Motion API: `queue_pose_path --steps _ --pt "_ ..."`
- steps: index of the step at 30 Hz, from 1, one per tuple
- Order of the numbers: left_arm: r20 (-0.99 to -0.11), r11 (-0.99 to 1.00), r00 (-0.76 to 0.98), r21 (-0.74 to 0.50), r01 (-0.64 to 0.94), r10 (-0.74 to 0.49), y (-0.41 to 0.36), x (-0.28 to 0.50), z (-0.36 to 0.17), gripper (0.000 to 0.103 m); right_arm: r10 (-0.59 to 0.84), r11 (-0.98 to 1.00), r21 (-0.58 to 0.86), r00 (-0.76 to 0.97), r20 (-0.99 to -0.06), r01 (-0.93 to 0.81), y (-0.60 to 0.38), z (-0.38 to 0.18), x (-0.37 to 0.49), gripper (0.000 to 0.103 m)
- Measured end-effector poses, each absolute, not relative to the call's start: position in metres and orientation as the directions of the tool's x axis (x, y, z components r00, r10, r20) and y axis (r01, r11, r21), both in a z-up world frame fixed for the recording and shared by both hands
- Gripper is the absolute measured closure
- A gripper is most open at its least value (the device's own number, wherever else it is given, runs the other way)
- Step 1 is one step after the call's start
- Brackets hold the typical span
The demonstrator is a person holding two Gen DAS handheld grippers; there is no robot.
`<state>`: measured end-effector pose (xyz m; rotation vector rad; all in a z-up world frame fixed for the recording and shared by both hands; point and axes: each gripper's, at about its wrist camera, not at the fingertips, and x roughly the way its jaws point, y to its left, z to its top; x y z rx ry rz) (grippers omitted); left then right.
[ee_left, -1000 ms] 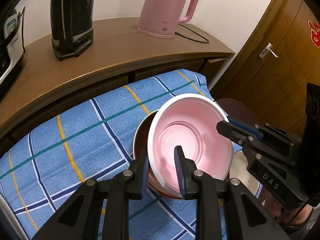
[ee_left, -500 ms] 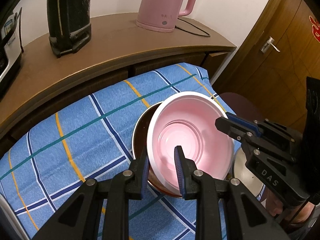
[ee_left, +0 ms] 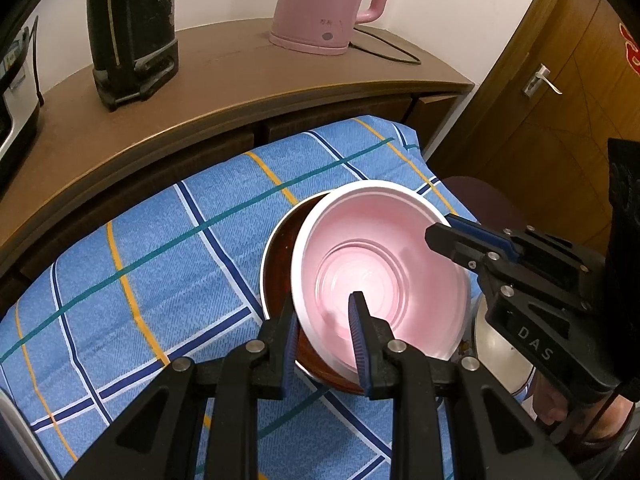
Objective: Organize plates and bowls
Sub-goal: 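Lower the pink bowl into the red bowl with the left tool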
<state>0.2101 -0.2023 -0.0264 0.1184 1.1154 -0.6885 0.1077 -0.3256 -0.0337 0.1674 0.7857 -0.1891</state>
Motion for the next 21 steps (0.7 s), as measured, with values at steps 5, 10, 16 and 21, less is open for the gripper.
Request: queue_pose_path --steps 5,10,16,21 --pt "-0.855 0.786 0.256 -0.245 0.567 -0.451 -0.2022 0.2098 -0.0268 0.076 -0.111 0.970 0.073 0.690 -0.715 0.232 -0.3267 -0.0339 0.1090 0.090" --pt "-0.856 0.786 0.259 -0.239 0.569 -0.448 -0.2020 0.2094 -0.0271 0.076 -0.123 0.972 0.053 0.687 -0.717 0.229 -0.3246 -0.0345 0.1094 0.090" --pt "-0.859 0.784 0.249 -0.244 0.571 -0.448 -0.2017 0.2091 -0.0262 0.076 -0.124 0.972 0.049 0.684 -0.719 0.228 -0.3243 -0.0350 0.1097 0.090" --pt "-0.858 0.783 0.250 -0.242 0.572 -0.448 -0.2015 0.2104 -0.0266 0.076 -0.129 0.973 0.042 0.684 -0.718 0.227 -0.3242 -0.0356 0.1107 0.090"
